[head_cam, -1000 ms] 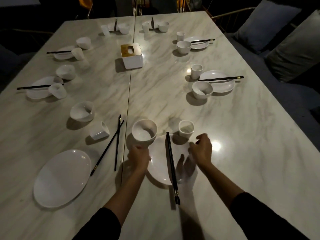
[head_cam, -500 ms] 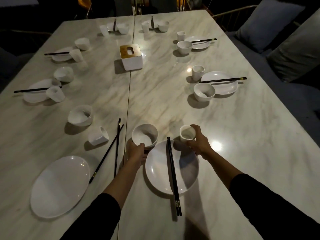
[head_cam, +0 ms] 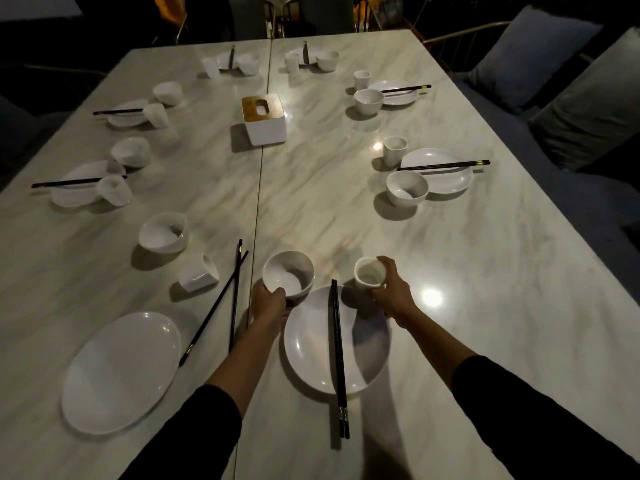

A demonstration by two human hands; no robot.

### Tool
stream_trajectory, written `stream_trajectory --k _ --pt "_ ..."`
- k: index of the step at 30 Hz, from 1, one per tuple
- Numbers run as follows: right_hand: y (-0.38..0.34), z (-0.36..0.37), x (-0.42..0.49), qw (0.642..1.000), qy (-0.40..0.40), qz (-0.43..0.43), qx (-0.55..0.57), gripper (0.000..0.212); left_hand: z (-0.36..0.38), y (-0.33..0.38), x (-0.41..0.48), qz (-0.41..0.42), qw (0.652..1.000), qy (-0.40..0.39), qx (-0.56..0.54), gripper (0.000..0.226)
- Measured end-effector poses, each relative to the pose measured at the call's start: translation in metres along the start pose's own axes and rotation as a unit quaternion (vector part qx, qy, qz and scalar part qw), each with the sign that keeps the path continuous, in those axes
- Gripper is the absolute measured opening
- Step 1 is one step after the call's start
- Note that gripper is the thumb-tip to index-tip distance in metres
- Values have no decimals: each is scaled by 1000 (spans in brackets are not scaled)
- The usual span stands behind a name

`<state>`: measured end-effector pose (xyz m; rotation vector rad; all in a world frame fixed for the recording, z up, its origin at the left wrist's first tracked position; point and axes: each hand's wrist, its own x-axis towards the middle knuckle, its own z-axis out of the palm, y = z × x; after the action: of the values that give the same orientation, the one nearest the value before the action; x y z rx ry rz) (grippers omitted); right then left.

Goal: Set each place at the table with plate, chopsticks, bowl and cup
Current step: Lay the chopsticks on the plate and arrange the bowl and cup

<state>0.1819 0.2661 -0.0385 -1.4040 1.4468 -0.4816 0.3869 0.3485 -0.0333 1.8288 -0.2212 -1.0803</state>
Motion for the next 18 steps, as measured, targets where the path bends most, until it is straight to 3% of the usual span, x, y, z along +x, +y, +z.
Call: stream_trajectory --k 13,16,18 --pt "-9 -4 8 998 -53 -1 -30 72 -4 -1 -4 -1 999 4 -33 55" --pt "-9 -3 9 998 -58 3 -28 73 -7 -6 -5 -12 999 -6 -42 45" --pt "-9 -3 10 998 -58 1 -31 73 -10 -11 -9 9 1000 -7 7 35"
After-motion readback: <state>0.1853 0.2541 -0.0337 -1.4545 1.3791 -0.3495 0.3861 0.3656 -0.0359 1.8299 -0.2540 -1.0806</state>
